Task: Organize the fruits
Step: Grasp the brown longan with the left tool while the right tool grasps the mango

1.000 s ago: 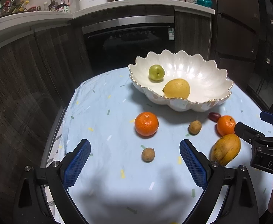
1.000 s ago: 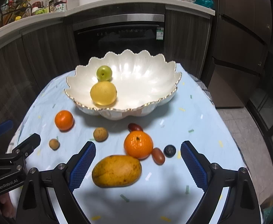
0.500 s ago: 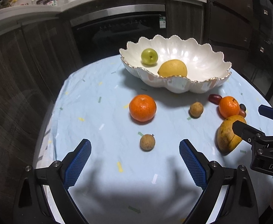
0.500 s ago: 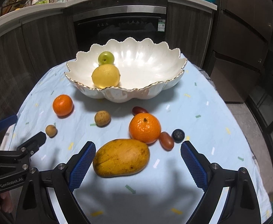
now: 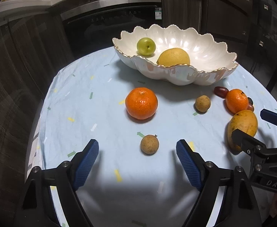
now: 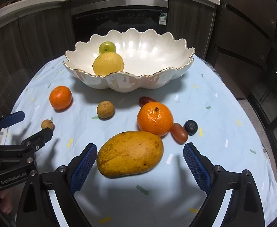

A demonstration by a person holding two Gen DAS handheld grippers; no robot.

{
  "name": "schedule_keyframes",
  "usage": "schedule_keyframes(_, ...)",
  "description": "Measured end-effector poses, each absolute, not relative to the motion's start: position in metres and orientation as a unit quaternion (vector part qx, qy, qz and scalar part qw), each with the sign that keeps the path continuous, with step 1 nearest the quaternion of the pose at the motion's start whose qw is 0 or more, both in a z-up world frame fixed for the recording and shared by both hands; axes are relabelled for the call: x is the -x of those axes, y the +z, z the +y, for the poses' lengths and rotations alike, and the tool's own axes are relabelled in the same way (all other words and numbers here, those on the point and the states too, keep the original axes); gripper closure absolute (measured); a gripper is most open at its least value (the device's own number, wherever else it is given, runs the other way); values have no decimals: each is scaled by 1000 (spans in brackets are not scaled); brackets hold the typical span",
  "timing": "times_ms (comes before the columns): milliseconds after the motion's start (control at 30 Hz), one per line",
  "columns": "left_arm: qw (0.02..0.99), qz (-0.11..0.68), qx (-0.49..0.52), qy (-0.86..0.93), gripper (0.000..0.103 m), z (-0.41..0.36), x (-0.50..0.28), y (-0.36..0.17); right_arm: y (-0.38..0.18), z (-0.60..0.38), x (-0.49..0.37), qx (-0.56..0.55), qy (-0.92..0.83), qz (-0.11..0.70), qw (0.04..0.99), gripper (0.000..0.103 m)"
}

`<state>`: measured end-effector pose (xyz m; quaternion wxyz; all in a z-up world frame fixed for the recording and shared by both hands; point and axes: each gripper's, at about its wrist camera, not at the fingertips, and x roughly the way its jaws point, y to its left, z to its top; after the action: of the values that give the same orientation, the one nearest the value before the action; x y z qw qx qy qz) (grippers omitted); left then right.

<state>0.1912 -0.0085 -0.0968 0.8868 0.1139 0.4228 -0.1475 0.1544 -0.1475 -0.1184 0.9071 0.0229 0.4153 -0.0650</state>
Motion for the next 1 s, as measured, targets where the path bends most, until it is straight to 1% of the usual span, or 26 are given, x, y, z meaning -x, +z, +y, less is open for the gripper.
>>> schedule_keyframes(167, 883, 429, -117, -149, 26, -11, -195, -103, -125, -146, -158, -32, -71, 424, 902, 10)
schedule_keyframes(333, 880, 432, -119, -155, 36, -13, -197, -107, -131, -145, -159, -40, -73, 431, 898, 10)
schedule_keyframes(400, 879, 434, -118, -159, 43, -13, -199, -109, -133, -143, -160, -40, -73, 433, 897, 10)
schedule_keyframes(500, 879, 434, -116, -161, 46, -12, -200, -111, -135, -143, -160, -44, -71, 436, 896, 11)
schedule_keyframes(567, 880, 432, -118, -161, 49, -13, -200, -111, -137, -143, -161, -45, -69, 438, 895, 14)
schedule_keyframes(700, 880, 429, -117, -164, 59, -14, -200, -112, -136, -144, -160, -48, -67, 436, 896, 19)
schedule_keyframes(733, 881, 428, -119, -164, 62, -14, -200, -112, -136, -144, -160, -49, -64, 435, 897, 22)
schedule_keyframes(767, 881, 427, -120, -165, 68, -15, -199, -112, -136, -143, -160, -49, -62, 434, 897, 24)
schedule_keyframes(833, 881, 426, -121, -167, 73, -16, -198, -111, -135, -142, -160, -47, -58, 433, 898, 27)
schedule_keyframes(867, 881, 426, -123, -168, 78, -16, -197, -111, -135, -142, -160, -47, -57, 432, 899, 27)
schedule_keyframes(900, 880, 426, -123, -169, 81, -16, -197, -111, -135, -143, -160, -48, -56, 432, 899, 28)
schedule_keyframes(1000, 881, 424, -128, -168, 81, -18, -196, -111, -135, -143, -159, -47, -54, 431, 900, 29)
